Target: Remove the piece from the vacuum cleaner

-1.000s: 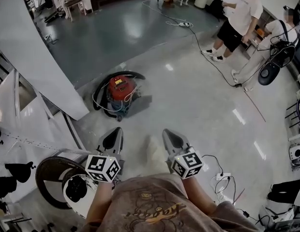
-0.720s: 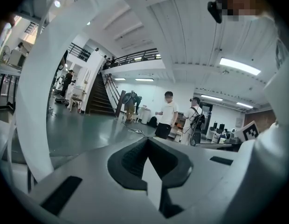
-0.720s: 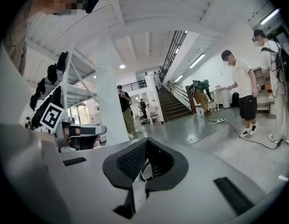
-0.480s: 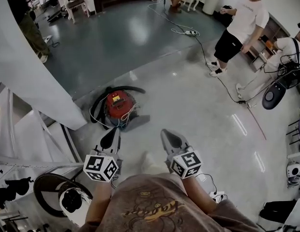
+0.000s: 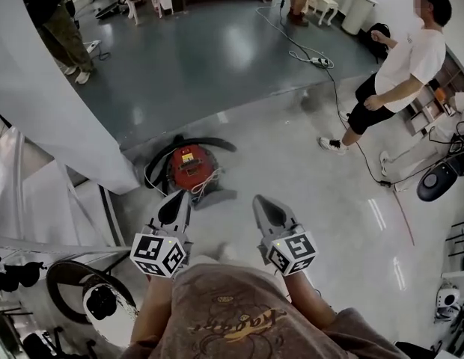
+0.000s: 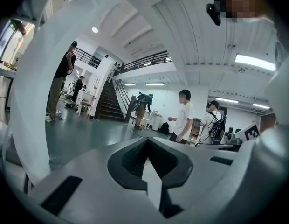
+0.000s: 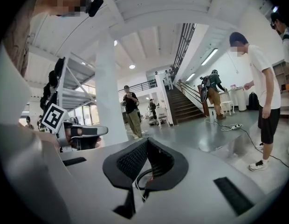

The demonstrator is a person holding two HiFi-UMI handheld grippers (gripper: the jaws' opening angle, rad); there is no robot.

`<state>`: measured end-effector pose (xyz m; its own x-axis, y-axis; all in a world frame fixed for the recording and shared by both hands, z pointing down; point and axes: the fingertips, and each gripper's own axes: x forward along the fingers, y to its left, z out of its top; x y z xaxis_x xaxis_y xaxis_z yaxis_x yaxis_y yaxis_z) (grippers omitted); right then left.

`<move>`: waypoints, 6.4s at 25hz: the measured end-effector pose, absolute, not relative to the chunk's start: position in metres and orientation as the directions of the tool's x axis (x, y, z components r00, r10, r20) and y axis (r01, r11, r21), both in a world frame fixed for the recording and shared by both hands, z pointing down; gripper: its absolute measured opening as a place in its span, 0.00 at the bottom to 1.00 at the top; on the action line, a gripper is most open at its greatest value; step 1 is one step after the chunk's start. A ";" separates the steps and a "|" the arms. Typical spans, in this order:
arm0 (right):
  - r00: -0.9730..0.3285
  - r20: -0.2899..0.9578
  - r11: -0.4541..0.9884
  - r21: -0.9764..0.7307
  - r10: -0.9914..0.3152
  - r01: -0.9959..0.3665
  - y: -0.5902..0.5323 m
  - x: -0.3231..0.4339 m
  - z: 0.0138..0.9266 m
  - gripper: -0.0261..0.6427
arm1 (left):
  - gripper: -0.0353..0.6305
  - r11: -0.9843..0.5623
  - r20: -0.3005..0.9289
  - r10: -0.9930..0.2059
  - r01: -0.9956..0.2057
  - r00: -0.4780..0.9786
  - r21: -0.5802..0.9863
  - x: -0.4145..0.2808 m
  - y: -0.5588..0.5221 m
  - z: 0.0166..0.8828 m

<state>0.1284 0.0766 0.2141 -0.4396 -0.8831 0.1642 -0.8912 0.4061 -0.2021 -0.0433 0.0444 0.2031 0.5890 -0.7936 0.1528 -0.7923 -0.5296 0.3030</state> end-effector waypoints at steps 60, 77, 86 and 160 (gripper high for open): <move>-0.647 0.595 0.692 -0.199 -0.477 -0.694 -0.046 0.075 0.473 0.44 | 0.54 -0.574 0.503 -0.540 -0.733 0.674 0.365 -0.040 -0.066 0.472; -0.585 0.771 0.801 -0.174 -0.252 -0.574 -0.058 0.067 0.712 0.44 | 0.54 -0.624 0.652 -0.310 -0.665 0.693 0.410 0.011 -0.053 0.710; -0.532 0.835 0.898 -0.117 -0.142 -0.424 -0.049 0.069 0.779 0.44 | 0.54 -0.650 0.694 -0.235 -0.641 0.680 0.409 0.026 -0.041 0.773; -0.565 0.808 0.805 -0.218 -0.168 -0.552 0.040 0.061 0.685 0.11 | 0.17 -0.721 0.755 -0.090 -0.566 0.649 0.400 0.020 0.039 0.676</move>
